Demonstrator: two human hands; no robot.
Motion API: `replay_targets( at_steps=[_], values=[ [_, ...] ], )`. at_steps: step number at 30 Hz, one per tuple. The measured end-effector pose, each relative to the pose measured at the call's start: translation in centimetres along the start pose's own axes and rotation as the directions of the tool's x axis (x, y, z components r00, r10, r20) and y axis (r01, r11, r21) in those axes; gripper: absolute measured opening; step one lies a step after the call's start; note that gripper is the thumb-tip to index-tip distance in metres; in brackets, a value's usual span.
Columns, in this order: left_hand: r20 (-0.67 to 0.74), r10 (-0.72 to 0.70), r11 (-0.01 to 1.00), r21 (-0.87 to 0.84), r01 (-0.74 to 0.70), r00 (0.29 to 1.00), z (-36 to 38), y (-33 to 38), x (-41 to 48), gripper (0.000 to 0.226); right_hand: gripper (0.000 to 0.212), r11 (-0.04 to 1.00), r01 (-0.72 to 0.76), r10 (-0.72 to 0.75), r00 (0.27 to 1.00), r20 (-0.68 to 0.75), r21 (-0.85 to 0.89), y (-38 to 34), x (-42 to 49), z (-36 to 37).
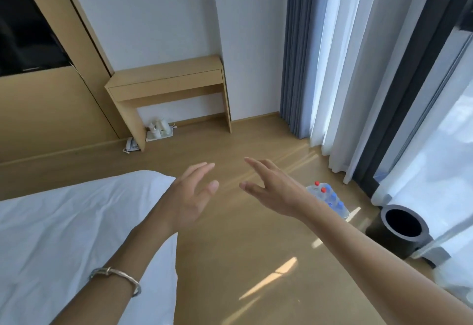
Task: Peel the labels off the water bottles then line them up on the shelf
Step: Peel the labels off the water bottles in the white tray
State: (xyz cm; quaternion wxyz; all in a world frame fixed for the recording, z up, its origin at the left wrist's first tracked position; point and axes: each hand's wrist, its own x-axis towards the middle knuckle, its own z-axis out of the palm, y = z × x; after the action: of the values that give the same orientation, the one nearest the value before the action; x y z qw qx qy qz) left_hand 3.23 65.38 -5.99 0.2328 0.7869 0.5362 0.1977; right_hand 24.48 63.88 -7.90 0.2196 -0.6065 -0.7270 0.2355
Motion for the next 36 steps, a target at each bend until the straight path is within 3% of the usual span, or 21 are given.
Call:
replay_targets(
  at_steps=[13,17,19,24,30,36],
  values=[
    [0.009,0.148,0.988,-0.051,-0.148,0.989,2.7,-0.7,20.8,0.047,0.065,0.986,-0.137,0.134,0.99,-0.047,-0.092,8.6,14.0,-6.3],
    [0.067,0.184,0.983,-0.038,-0.182,0.981,3.0,0.0,29.5,0.049,0.065,0.964,-0.235,0.233,0.972,-0.036,-0.125,11.3,19.6,-8.8],
    [0.105,0.23,0.973,-0.003,-0.231,0.967,3.3,0.9,34.0,0.05,0.064,0.957,-0.261,0.249,0.963,-0.105,-0.126,12.8,21.9,-10.1],
    [0.222,0.34,0.935,0.022,-0.354,0.914,5.7,4.7,43.3,0.053,0.062,0.912,-0.396,0.368,0.906,-0.21,-0.109,17.2,23.8,-13.5],
    [0.328,0.451,0.878,0.001,-0.478,0.83,11.5,10.5,51.3,0.051,0.061,0.82,-0.571,0.528,0.778,-0.341,-0.032,24.8,25.3,-18.8],
    [0.392,0.443,0.868,0.036,-0.494,0.807,15.6,14.3,59.0,0.056,0.065,0.818,-0.575,0.537,0.775,-0.333,-0.018,33.6,30.1,-22.7]
  ],
)
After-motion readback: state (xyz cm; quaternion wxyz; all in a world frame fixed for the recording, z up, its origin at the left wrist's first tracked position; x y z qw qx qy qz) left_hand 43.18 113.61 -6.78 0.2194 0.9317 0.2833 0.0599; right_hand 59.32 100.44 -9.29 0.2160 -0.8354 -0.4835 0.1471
